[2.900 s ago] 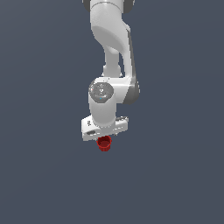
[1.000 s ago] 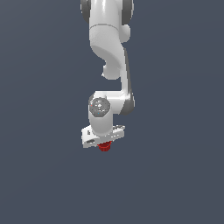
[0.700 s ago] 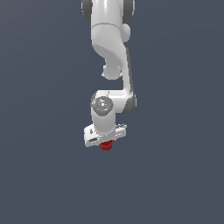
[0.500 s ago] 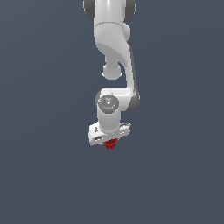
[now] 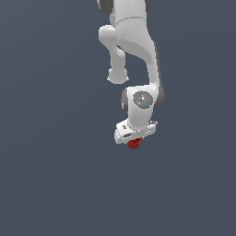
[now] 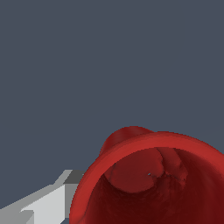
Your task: Pick up the object and move it to a goal position.
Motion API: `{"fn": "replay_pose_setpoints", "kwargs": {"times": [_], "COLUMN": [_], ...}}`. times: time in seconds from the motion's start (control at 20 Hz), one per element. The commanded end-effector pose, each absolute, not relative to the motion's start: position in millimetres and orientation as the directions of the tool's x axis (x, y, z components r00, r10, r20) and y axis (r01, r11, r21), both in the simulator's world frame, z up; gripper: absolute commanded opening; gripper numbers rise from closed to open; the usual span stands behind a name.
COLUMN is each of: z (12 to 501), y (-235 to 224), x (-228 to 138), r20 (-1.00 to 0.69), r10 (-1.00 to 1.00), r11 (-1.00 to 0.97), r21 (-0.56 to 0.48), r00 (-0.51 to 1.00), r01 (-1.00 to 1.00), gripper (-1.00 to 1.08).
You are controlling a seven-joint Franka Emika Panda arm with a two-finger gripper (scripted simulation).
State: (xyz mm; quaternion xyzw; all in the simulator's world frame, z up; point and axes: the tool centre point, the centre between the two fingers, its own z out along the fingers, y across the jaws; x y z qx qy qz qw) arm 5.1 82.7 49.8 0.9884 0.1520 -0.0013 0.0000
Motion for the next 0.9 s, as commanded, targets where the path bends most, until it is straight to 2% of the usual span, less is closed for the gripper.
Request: {"fn": "replay_pose_setpoints", "kwargs": {"times": [0.0, 0.45, 0.85], "z": [51.5, 54.3, 55.4], "y": [111.9, 203.6, 245.7], "x": [-7.7, -46.6, -62.5], "r20": [-0.001, 0.000, 0.000], "r10": [0.301, 0.301, 0.301], "r11": [-0.954, -0.954, -0.954], "r21": [0.000, 0.000, 0.000], "r00": [0.954, 0.954, 0.954], "r01": [0.301, 0.301, 0.301], "gripper": [-1.00, -1.00, -1.00]}}
